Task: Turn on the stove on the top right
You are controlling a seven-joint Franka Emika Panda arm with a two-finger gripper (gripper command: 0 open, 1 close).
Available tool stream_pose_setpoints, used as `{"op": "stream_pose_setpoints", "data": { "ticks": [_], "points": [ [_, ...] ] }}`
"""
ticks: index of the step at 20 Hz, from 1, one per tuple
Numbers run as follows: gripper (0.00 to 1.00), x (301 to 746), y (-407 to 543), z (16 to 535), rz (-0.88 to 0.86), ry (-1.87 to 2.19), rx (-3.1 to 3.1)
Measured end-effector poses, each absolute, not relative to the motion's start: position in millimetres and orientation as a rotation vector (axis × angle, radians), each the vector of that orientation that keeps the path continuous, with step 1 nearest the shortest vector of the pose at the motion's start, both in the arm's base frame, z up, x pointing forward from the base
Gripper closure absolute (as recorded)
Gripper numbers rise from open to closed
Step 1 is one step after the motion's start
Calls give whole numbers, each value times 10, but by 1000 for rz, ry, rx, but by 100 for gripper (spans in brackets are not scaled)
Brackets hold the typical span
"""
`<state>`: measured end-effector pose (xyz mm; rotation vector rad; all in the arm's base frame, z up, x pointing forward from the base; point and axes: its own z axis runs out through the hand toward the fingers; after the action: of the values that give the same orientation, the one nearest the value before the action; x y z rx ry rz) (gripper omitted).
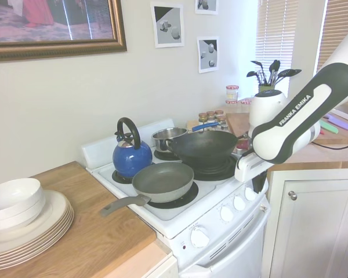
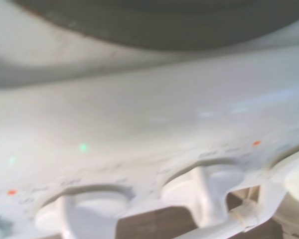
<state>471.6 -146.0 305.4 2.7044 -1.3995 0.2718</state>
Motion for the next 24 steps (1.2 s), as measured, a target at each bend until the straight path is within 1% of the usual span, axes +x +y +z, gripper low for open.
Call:
{"op": "stream_pose_setpoints", "data": {
  "ticks": [11, 24],
  "points": [
    [100, 4848, -1615, 2958, 295, -1424, 2681],
    [100, 4933, -1588, 2900, 310, -1407, 2689]
  ]
}}
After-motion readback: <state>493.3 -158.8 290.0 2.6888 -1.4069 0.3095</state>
